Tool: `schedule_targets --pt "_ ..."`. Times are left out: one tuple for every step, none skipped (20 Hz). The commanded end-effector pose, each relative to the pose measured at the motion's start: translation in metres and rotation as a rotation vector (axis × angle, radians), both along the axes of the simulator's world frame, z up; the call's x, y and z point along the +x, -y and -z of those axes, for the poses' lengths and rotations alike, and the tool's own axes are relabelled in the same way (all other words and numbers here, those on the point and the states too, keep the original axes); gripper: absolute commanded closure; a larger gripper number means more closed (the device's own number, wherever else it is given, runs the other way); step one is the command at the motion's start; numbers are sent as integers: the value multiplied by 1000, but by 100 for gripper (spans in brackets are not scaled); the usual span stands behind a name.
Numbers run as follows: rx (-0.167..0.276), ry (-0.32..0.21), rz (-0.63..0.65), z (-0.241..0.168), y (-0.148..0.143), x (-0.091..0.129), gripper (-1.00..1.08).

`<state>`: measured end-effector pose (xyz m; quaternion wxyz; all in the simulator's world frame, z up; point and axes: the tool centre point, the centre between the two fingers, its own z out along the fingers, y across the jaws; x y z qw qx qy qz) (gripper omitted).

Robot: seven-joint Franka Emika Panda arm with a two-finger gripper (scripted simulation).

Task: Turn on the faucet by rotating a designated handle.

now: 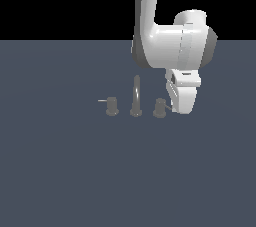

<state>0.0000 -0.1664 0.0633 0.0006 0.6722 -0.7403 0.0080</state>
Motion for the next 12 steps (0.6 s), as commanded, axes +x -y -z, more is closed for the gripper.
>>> schedule_targets --pt "10 -7 -23 0 -25 -4 108" --pt "11 -8 -24 0 -29 -6 108" --pt "11 -9 -26 0 -33 -9 108" --pt "12 -10 -27 0 -37 -11 108" --pt "12 -10 -27 0 -37 -11 108" --pt "1 -3 4 0 -13 -10 108" --pt "3 -4 0 0 -21 -8 108" --pt "4 -5 -4 0 -29 -7 108" --pt "6 -6 -8 0 -37 -5 108" --pt "7 -7 -12 0 -45 -3 108" --pt "8 -8 -16 0 -52 -2 108" --pt "10 -9 -20 0 -60 0 108"
